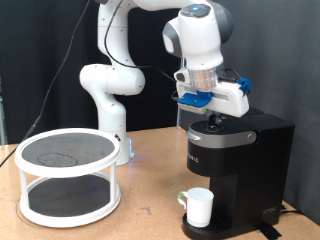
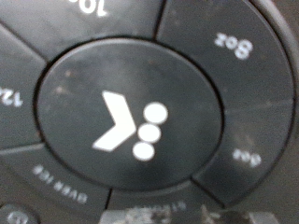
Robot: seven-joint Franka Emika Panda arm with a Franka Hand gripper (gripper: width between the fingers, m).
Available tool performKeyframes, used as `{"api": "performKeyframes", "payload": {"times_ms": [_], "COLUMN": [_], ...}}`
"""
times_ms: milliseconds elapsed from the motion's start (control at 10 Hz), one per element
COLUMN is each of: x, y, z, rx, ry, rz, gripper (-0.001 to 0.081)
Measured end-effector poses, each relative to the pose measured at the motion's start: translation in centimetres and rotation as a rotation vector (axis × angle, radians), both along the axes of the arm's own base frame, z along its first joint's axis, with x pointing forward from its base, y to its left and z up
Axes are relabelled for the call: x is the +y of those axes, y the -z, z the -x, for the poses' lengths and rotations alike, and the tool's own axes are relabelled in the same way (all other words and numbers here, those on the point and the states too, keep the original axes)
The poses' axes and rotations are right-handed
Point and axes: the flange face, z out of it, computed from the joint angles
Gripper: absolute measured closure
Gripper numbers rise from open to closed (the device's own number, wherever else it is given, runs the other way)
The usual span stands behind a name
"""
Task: Make a cup of coffee with the keurig machine
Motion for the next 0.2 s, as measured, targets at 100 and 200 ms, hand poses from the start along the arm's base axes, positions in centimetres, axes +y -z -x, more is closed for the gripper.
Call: {"api": "performKeyframes", "payload": {"times_ms": [100,200], "x": [-0.25,-0.51], "y": [-0.6,-1.2], "z": [0.26,0.53], "rx": [-0.014,-0.017], "ry": [0.018,0.023], "rz": [-0.01,-0.004], "gripper": [0.0806,0.0806]}}
